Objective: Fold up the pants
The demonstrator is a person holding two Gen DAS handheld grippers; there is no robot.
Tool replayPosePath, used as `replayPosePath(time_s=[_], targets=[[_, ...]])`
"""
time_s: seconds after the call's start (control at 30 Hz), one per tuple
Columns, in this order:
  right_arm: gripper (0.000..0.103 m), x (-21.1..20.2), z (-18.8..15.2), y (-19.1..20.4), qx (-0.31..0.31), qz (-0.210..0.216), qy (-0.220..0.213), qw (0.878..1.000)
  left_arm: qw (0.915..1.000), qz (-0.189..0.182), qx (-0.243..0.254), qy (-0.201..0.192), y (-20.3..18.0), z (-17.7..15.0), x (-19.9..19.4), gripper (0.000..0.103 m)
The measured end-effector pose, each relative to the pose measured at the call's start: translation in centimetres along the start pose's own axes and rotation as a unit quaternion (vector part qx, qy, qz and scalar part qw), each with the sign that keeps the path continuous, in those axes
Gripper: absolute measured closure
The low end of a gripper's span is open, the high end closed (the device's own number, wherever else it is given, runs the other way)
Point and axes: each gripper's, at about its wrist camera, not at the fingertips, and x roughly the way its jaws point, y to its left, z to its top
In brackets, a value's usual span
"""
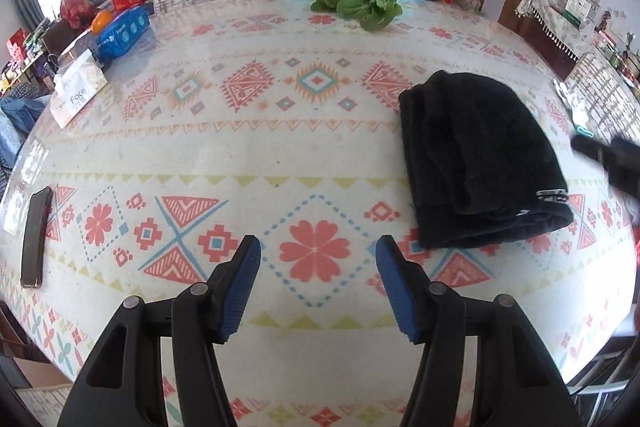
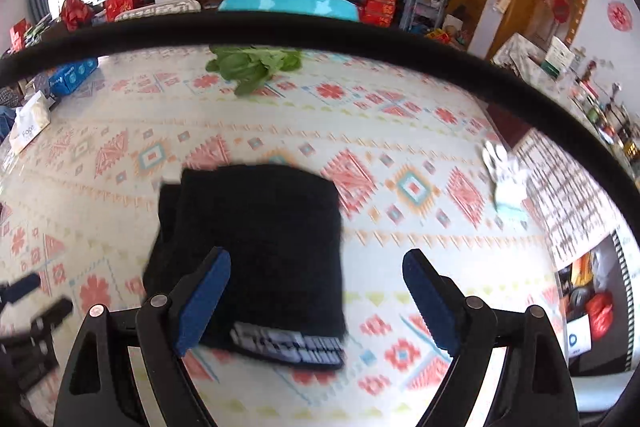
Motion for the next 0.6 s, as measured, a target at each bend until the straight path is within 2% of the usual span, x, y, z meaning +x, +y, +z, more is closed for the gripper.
replayPosePath(time_s=[0.13, 0.27, 0.37, 0.43, 0.6], targets=[[0.012, -0.5, -4.5, -2.1, 0.011, 0.006, 0.030, 0.999, 0.9998, 0.014, 0.003, -0.016, -2.8, -0.5, -1.7, 0.044], [0.012, -0.6, -7.5, -3.3, 0.019, 0.011, 0.044, 0.999, 0.9990, 0.027, 0.015, -0.031, -5.3, -1.5, -3.4, 0.043], [0.012, -1.2, -8.5, -4.2, 0.031, 0.032, 0.048, 0.998, 0.9980, 0.036, 0.018, -0.048, -6.6, -2.1, -4.8, 0.040], [0.012, -1.7, -8.8, -4.3, 0.022, 0.036, 0.039, 0.998, 0.9968, 0.044, 0.018, -0.065, -7.3, -2.4, -6.0, 0.035], [0.012, -3.0, -9.8, -4.1, 0.007, 0.051, 0.022, 0.998, 0.9941, 0.061, 0.012, -0.089, -8.1, -3.3, -7.9, 0.031]])
